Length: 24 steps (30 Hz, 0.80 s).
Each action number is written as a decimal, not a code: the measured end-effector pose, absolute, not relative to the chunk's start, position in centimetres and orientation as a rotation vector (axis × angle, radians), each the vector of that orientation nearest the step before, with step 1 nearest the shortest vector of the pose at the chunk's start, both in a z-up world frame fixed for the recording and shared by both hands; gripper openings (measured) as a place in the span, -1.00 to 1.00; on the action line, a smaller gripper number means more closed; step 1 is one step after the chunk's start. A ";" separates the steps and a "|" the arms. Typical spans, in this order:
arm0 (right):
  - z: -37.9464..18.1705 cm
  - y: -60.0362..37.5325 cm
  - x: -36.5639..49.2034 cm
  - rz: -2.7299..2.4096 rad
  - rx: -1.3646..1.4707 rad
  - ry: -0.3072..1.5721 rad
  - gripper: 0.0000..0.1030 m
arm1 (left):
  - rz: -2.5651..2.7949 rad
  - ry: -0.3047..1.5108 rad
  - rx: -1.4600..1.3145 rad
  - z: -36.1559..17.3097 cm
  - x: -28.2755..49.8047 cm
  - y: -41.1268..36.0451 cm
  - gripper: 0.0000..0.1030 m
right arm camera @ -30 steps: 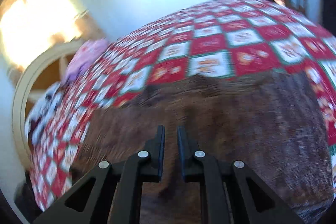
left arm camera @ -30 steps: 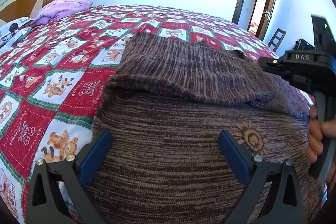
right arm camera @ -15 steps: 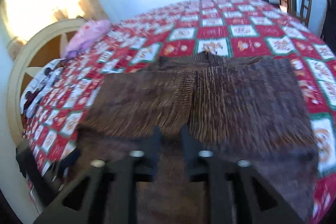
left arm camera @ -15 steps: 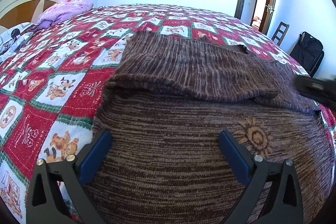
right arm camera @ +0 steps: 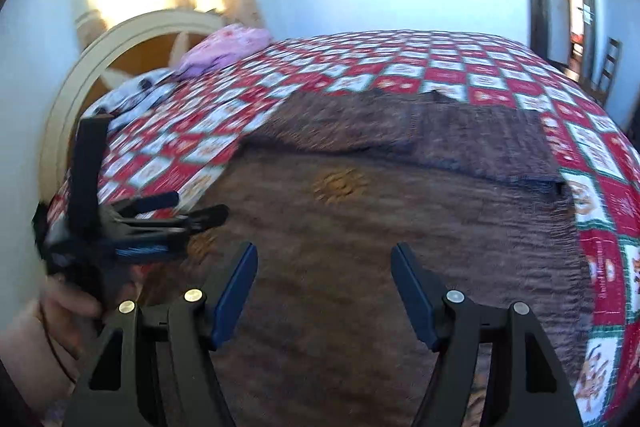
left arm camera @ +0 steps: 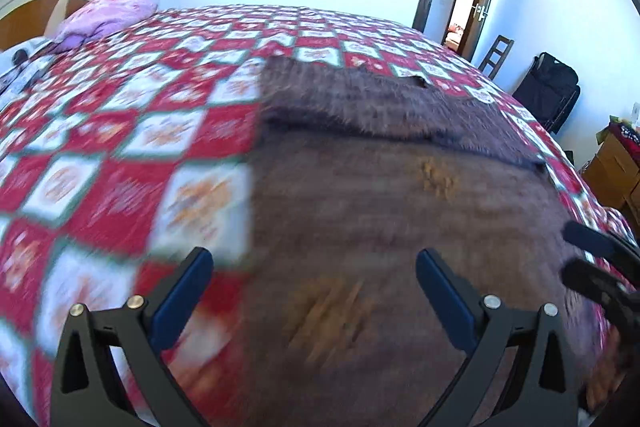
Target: Fold small clothes
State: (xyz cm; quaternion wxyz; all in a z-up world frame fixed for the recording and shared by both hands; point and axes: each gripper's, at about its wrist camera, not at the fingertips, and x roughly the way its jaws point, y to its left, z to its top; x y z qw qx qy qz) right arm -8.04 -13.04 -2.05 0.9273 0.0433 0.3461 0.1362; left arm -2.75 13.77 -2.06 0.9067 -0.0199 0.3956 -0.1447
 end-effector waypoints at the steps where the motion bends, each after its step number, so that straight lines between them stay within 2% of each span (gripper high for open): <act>1: -2.3 -12.3 -8.5 0.308 0.080 0.712 0.35 | -0.281 0.819 -0.050 -1.8 -3.7 15.0 1.00; 6: -3.2 -9.7 -9.2 0.375 0.070 0.724 0.35 | -0.289 0.857 -0.161 -1.8 -8.2 20.0 0.97; 14: -2.4 -7.7 -10.8 0.418 0.048 0.691 0.35 | -0.365 0.974 -0.092 -4.7 -13.5 19.1 0.30; 21: -1.9 -7.9 -11.8 0.418 0.058 0.676 0.35 | -0.374 1.023 -0.059 -5.6 -15.4 17.5 0.11; 22: -1.9 -8.0 -11.9 0.418 0.061 0.674 0.35 | -0.377 1.029 -0.058 -5.6 -15.5 17.5 -0.04; 23: -1.9 -8.0 -11.9 0.419 0.064 0.673 0.35 | -0.384 1.038 -0.065 -5.6 -15.4 17.4 -0.35; 24: -1.9 -8.1 -12.0 0.420 0.067 0.671 0.35 | -0.386 1.044 -0.075 -5.6 -15.4 17.4 -0.51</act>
